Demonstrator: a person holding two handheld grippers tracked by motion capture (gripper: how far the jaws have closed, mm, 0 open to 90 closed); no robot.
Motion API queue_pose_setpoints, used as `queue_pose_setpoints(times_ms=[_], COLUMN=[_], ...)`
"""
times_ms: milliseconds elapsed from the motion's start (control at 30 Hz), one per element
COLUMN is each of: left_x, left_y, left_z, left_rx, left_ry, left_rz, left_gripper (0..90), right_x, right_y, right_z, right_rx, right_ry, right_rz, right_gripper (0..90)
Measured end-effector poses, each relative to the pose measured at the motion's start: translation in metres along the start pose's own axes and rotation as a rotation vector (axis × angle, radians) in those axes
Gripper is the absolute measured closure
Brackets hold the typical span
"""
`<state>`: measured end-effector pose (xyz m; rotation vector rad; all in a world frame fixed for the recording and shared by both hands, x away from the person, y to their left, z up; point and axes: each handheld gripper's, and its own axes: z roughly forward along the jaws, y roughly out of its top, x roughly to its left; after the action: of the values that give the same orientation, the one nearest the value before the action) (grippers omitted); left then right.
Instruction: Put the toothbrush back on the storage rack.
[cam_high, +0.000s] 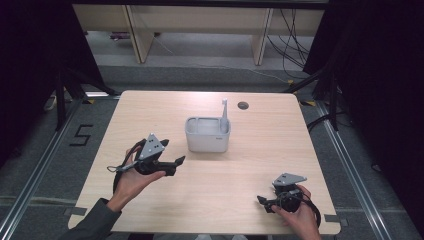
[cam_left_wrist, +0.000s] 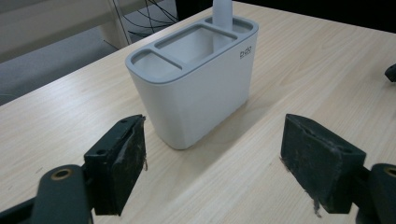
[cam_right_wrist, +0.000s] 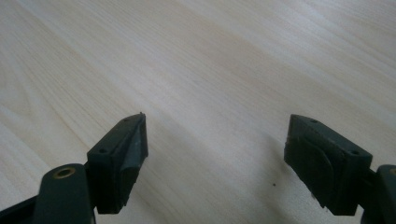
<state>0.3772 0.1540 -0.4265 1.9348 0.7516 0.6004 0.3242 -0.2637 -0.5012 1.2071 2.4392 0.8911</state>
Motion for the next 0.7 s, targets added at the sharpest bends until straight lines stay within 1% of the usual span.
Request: queue_pose_setpoints(times_ms=[67,100,133,167,200,233,300,333,433,467,567,600,633,667,700], left_x=[0.001,0.002,0.002,0.003,0.003,0.003,0.002,0.002,0.001,0.001,0.002,0.002,0.002,0.002,0.002], left_y=[-0.003,-0.005,-0.006,-0.007,-0.009,-0.01,-0.013,-0.014,-0.019,-0.021,-0.026,-0.028,-0.029,-0.031,-0.033], left_z=[-0.001,-0.002,-0.003,-0.004,-0.005,-0.006,-0.008,-0.009,-0.013,-0.015,-0.019,-0.02,-0.022,-0.024,-0.026], left_rx=[-0.003,0.0,0.0,0.002,0.003,0.003,-0.005,-0.002,0.0,0.003,0.004,-0.001,0.004,0.004,0.009], left_ry=[0.001,0.003,0.002,0.002,0.001,0.002,-0.003,0.001,-0.003,0.0,0.001,0.001,0.003,0.003,0.008], left_rz=[-0.002,-0.001,-0.002,-0.001,0.0,-0.001,-0.003,-0.001,-0.009,-0.006,-0.004,-0.011,-0.004,-0.01,0.0], left_gripper=[21.2,20.7,20.6,20.6,20.4,20.1,19.4,19.4,18.8,18.8,18.5,18.4,18.4,18.3,18.2], right_x=[0.0,-0.002,-0.003,-0.001,-0.001,-0.001,0.0,0.0,0.0,0.001,0.001,0.001,0.001,0.001,-0.001], right_y=[0.0,0.0,0.001,0.0,0.0,0.0,-0.001,0.0,0.0,0.0,0.0,0.0,0.0,0.0,0.0], right_z=[0.0,0.001,0.001,0.001,0.001,0.003,0.003,0.002,0.002,0.001,0.001,0.001,0.001,0.001,0.003], right_rx=[0.002,-0.009,-0.016,-0.007,-0.006,-0.03,-0.029,-0.014,-0.016,-0.007,-0.009,-0.006,0.001,0.0,-0.026], right_ry=[0.001,-0.001,-0.001,-0.003,-0.004,-0.008,-0.007,-0.005,-0.004,0.0,-0.003,-0.003,-0.003,-0.003,-0.009], right_rz=[0.0,-0.036,-0.046,-0.023,-0.022,-0.023,-0.019,-0.023,-0.021,-0.004,-0.011,-0.012,-0.013,-0.013,-0.033], right_gripper=[22.1,22.1,22.1,22.1,22.1,22.1,22.1,22.1,22.1,22.1,22.1,22.0,22.1,22.1,22.0])
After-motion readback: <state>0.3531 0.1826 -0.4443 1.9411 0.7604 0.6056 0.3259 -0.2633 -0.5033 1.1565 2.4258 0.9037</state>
